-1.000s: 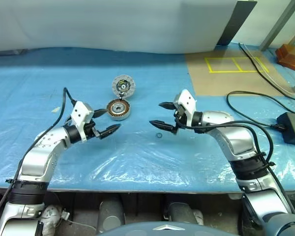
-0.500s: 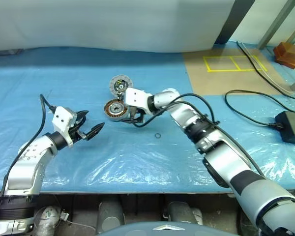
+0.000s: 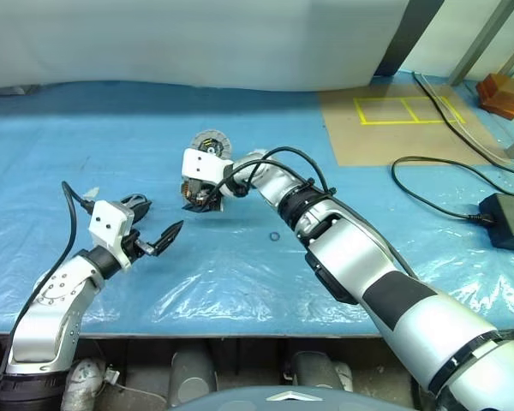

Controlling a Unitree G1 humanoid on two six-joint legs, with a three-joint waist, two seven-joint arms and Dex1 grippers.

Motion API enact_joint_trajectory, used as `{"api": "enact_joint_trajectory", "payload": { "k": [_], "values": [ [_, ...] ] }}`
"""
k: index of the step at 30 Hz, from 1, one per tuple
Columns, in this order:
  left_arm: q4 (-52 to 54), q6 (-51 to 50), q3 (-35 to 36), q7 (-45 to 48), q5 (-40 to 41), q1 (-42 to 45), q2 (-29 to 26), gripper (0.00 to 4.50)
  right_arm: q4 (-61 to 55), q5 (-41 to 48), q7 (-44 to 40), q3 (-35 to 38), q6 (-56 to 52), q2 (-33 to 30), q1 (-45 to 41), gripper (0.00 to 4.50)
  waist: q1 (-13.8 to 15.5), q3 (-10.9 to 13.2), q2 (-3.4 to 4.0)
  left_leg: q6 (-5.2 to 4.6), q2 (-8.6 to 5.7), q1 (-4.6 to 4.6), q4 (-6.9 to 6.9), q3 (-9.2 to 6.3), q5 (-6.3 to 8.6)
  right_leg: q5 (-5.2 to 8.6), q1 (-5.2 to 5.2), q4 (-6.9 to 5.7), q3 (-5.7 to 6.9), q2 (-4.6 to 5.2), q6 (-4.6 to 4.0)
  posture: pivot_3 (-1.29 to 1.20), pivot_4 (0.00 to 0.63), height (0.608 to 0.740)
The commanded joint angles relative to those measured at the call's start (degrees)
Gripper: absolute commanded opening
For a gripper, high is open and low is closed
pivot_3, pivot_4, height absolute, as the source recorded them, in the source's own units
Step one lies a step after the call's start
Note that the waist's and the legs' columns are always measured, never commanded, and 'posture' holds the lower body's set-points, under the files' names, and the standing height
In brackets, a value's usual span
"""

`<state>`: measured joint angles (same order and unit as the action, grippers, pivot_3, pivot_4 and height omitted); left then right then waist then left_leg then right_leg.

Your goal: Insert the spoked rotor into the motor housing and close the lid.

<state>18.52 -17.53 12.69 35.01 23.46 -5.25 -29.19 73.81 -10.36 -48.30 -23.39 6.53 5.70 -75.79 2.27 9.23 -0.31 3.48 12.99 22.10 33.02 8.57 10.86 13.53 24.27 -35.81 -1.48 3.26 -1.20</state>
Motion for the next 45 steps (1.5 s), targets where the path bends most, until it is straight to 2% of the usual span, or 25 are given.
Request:
{"api": "enact_joint_trajectory", "payload": {
  "k": [1,9,25,28,34,40,45],
  "values": [
    [2.5,-0.3,1.5,-1.0,0.9,-1.1,0.2,4.5,0.5,-1.0,0.3,1.6,-0.3,1.2,-1.7,4.48,0.0,0.0,0.01,0.0,0.02,0.01,0.0,0.0,0.0,0.0,0.01,0.0,0.01,-0.02,0.0,0.0,0.15,0.74],
    [3.3,-0.7,3.9,-1.5,1.6,-2.1,-0.7,4.5,1.3,-5.8,1.6,0.6,2.3,0.9,0.7,4.48,0.0,0.0,0.03,0.0,0.09,-0.02,0.02,0.0,0.0,0.02,0.02,-0.05,0.02,-0.09,-0.03,0.0,0.15,0.74],
    [4.0,-2.0,1.9,-2.7,0.8,-1.8,0.5,4.5,2.2,-8.2,1.9,2.1,-0.3,0.4,2.6,4.48,0.1,0.0,0.03,0.0,0.09,-0.02,0.03,0.0,0.0,0.02,0.02,-0.06,0.01,-0.09,-0.04,0.0,0.15,0.74],
    [4.3,-2.0,1.0,-3.1,0.5,-2.0,0.9,4.5,2.5,-8.5,2.3,2.2,-1.0,1.4,2.6,3.94,0.1,0.0,0.03,0.0,0.1,-0.03,0.04,0.01,0.0,0.02,0.02,-0.08,0.01,-0.09,-0.04,0.0,0.15,0.74],
    [4.9,-2.0,0.7,-4.0,0.4,-2.3,1.7,4.5,2.6,-11.0,1.5,0.6,-0.4,1.6,3.3,1.96,0.0,0.0,0.02,0.0,0.09,-0.07,0.03,0.02,0.0,0.02,0.0,-0.08,0.0,-0.09,-0.04,0.0,0.15,0.74],
    [5.4,-2.1,1.1,-4.2,0.8,-3.1,1.8,4.5,1.9,-12.5,-0.4,-0.3,1.4,-0.2,3.0,1.88,-0.1,0.0,0.05,-0.01,0.09,-0.22,0.04,0.04,0.01,0.03,-0.04,-0.19,-0.06,-0.09,-0.06,0.0,0.15,0.74],
    [5.0,-2.3,1.6,-4.0,1.1,-2.6,1.5,4.5,-2.2,-10.4,-11.1,0.5,2.7,-3.6,3.1,1.88,0.2,0.0,0.05,-0.01,0.09,-0.17,0.08,0.05,0.01,0.03,-0.05,-0.16,-0.05,-0.08,-0.06,0.0,0.15,0.74]
  ]
}}
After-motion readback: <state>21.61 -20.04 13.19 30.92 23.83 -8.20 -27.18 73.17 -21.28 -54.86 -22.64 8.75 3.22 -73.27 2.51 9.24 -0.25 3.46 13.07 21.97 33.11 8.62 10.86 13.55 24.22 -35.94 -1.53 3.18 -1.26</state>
